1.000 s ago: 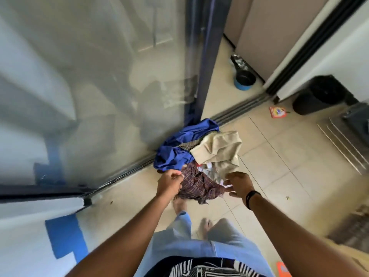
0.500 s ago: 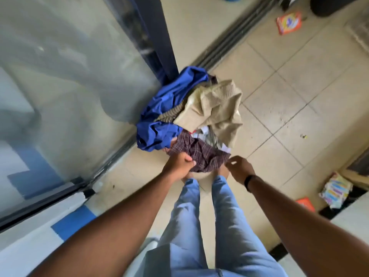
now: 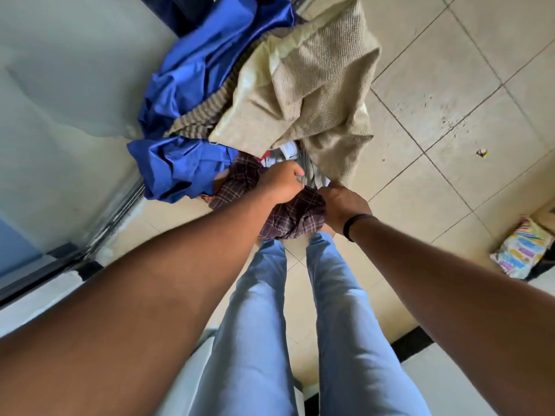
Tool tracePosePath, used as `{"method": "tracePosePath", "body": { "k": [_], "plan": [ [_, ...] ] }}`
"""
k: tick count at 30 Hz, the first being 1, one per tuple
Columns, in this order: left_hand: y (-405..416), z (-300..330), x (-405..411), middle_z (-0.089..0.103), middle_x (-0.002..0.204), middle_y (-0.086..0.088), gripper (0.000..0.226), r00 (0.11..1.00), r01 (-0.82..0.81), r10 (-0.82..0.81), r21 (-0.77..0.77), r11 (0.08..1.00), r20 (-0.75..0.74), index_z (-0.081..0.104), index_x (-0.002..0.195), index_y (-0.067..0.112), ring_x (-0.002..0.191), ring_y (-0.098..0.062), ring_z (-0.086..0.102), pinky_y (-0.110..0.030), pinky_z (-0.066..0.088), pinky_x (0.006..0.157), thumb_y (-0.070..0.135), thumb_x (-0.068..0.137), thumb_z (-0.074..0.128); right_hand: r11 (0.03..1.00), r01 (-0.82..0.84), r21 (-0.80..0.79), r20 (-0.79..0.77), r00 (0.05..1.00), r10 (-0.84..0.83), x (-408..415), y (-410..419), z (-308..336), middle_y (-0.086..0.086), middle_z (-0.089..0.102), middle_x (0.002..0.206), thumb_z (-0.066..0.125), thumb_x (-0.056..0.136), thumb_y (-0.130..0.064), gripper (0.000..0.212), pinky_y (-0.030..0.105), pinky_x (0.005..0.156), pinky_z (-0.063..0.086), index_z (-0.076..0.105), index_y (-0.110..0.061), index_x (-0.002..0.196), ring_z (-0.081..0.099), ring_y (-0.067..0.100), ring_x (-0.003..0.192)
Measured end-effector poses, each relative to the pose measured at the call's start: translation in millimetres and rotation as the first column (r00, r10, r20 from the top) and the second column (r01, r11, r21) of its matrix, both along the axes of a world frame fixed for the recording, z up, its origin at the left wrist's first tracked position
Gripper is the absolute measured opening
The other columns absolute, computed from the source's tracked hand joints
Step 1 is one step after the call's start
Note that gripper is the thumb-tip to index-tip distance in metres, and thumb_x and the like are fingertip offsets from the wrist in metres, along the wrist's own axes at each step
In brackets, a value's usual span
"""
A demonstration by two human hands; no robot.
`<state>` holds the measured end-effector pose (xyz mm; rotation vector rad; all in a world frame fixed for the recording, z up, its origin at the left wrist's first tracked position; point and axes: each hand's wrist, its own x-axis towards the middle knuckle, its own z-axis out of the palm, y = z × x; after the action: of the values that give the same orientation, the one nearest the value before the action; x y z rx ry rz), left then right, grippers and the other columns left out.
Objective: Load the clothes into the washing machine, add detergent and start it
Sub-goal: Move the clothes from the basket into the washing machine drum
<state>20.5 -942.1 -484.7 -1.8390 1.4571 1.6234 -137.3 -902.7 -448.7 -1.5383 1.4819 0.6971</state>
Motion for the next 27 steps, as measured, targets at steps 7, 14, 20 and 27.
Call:
{"method": "tracePosePath", "body": {
  "k": [7, 14, 20, 27],
  "plan": [
    [21.1, 30.4, -3.1, 0.044, 0.142, -0.005, 0.071, 0.927, 0.375, -0.376, -0.076, 0.924, 0.01, 0.052, 0.141, 0.031, 0.126, -0.028, 0.044, -0.042, 0.049, 0.095, -0.009, 0.082, 0.056, 0.996, 0.071, 0.049, 0.041, 0.997, -0.073, 3.2, -5.2, 22.3, -0.001, 0.062, 0.111, 0.062, 0.086, -0.017, 0.028, 0.033, 0.094, 0.048, 0.068, -0.03, 0.11, 0.054, 0.026, 0.114],
    [26.5, 130.0, 36.7, 0.046, 0.13, -0.003, 0.031, 0.819, 0.573, -0.554, -0.171, 0.801, 0.151, 0.062, 0.118, 0.038, 0.126, -0.033, 0.04, -0.047, 0.044, 0.094, 0.034, 0.088, 0.056, 0.991, -0.132, 0.034, 0.23, 0.966, 0.121, 19.8, -23.7, 135.9, -0.007, 0.066, 0.104, 0.061, 0.082, -0.008, 0.024, 0.03, 0.097, 0.043, 0.072, -0.024, 0.096, 0.051, 0.021, 0.117],
    [21.8, 246.3, 79.3, 0.065, 0.104, 0.003, 0.029, 0.798, 0.599, -0.571, -0.368, 0.711, 0.193, 0.067, 0.105, 0.03, 0.107, -0.025, 0.06, -0.036, 0.052, 0.078, 0.035, 0.08, 0.054, 0.986, -0.153, 0.072, 0.282, 0.951, 0.127, 34.7, -48.1, 257.5, -0.013, 0.06, 0.083, 0.059, 0.081, 0.002, 0.03, 0.025, 0.087, 0.052, 0.076, -0.019, 0.093, 0.064, 0.016, 0.096],
    [51.2, 371.2, 93.5, 0.064, 0.072, 0.005, 0.027, 0.975, 0.222, -0.193, -0.513, 0.829, 0.11, 0.058, 0.079, 0.023, 0.072, -0.019, 0.067, -0.032, 0.05, 0.059, 0.049, 0.074, 0.053, 0.957, -0.068, -0.282, 0.324, 0.932, 0.162, 48.4, -62.4, 358.9, 0.0, 0.062, 0.093, 0.062, 0.08, -0.003, 0.024, 0.022, 0.073, 0.043, 0.067, -0.025, 0.087, 0.063, 0.023, 0.092]
  ]
}}
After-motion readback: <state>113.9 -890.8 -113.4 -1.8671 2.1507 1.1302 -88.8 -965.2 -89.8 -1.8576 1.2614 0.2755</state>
